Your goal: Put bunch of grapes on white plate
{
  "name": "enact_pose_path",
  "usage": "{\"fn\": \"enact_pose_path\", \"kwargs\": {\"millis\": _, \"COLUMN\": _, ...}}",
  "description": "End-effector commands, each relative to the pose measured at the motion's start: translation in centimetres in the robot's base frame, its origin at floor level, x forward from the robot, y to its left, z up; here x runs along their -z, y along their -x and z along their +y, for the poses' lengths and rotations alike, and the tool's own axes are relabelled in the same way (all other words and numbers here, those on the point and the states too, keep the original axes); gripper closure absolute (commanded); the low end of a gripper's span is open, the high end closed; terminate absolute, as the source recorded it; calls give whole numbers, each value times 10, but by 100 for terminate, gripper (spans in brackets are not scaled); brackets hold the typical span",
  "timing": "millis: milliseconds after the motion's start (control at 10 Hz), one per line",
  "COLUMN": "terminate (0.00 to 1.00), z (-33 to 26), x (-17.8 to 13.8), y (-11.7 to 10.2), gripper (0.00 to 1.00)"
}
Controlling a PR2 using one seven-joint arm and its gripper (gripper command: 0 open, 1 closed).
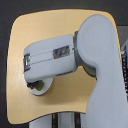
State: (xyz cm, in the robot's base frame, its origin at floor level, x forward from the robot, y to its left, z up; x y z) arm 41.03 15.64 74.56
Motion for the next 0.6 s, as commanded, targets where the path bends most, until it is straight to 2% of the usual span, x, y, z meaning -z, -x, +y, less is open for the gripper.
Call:
{"fn": "enact_pose_path", "kwargs": {"millis": 0, "terminate": 0, "z": -5, "x": 10, "y": 10, "gripper": 100}}
{"fn": "enact_pose_path", "kwargs": {"millis": 500, "terminate": 0, "z": -8, "x": 9, "y": 7, "gripper": 100}}
